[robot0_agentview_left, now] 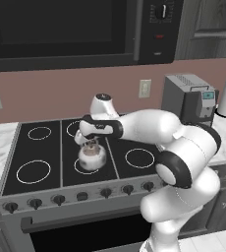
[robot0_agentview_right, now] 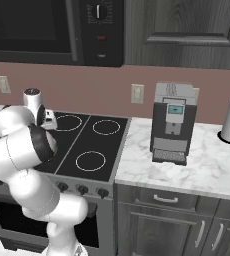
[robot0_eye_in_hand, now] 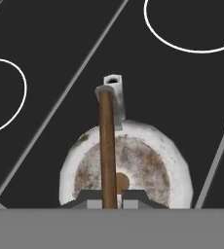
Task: The kettle is done boiling. Turn off the stove, then wait for 300 timesteps before moving the kettle to the dining table.
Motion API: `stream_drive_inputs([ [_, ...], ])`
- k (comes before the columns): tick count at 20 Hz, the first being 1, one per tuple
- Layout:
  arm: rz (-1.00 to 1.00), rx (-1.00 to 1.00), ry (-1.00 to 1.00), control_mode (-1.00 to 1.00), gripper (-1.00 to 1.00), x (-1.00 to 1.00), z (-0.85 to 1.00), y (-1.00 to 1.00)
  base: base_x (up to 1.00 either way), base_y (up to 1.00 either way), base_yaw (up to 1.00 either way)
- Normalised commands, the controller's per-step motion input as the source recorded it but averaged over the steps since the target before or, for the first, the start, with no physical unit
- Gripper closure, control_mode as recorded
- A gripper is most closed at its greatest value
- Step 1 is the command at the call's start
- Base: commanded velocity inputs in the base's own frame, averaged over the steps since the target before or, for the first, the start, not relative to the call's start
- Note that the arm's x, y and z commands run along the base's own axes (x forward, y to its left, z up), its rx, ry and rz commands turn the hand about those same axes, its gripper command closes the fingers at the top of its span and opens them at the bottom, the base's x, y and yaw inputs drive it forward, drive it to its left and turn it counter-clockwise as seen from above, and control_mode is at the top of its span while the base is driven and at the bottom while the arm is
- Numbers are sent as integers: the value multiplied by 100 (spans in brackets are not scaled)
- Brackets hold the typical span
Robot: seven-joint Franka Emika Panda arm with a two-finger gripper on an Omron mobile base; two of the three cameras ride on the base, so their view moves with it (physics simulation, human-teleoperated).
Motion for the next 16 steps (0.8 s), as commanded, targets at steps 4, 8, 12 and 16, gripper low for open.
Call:
stream_drive_inputs([
  [4,-2,0,0,-100,100,-10,23,-4,0,0,0],
  [8,-1,0,0,-100,100,-17,22,-9,0,0,0],
  [12,0,0,0,-100,100,-20,33,-14,0,0,0],
  [16,0,0,-2,-100,100,-23,40,-17,0,0,0],
])
